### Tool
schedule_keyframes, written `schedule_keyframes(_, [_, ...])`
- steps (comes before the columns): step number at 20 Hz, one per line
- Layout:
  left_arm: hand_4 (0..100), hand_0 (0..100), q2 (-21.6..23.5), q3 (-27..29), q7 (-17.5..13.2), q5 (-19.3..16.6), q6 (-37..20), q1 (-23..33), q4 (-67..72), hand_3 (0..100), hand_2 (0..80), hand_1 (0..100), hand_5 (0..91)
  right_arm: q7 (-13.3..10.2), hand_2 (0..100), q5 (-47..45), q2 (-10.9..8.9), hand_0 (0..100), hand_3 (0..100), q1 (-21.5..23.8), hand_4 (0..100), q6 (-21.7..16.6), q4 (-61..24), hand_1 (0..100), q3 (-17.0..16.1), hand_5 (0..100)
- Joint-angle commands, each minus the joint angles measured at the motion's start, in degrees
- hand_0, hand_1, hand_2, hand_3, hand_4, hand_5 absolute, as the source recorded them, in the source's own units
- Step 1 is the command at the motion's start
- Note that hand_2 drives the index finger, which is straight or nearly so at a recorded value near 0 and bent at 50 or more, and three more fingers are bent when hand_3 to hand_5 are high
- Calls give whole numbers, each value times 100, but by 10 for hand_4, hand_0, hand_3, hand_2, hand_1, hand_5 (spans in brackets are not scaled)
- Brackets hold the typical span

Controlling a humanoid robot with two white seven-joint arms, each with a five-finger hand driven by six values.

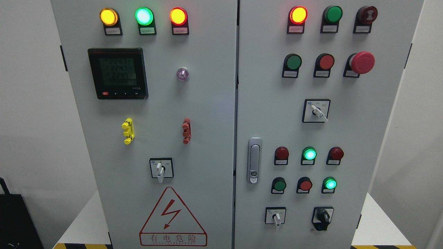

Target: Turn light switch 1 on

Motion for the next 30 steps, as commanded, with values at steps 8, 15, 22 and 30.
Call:
schedule_keyframes(8, [0, 425, -143, -230, -41, -441, -5, 24, -247, 0, 0, 38, 0, 2, 0, 0, -7, 0, 0, 0, 0, -3, 0, 0, 3, 0])
schedule_keyframes(15, [0, 427, -125, -274, -41, -449, -5, 181, -859, 0, 0, 26, 0, 2, 0, 0, 2, 0, 0, 0, 0, -3, 0, 0, 3, 0])
schedule_keyframes(22, [111, 420, 32, 155, -41, -1195, -311, 1262, -3240, 80, 0, 46, 0, 2, 0, 0, -7, 0, 0, 0, 0, -3, 0, 0, 3, 0])
schedule_keyframes(30, [411, 450, 340, 922, -251, -1249, -1701, 1746, -5543, 322, 140, 185, 0, 2, 0, 0, 2, 0, 0, 0, 0, -3, 0, 0, -6, 0])
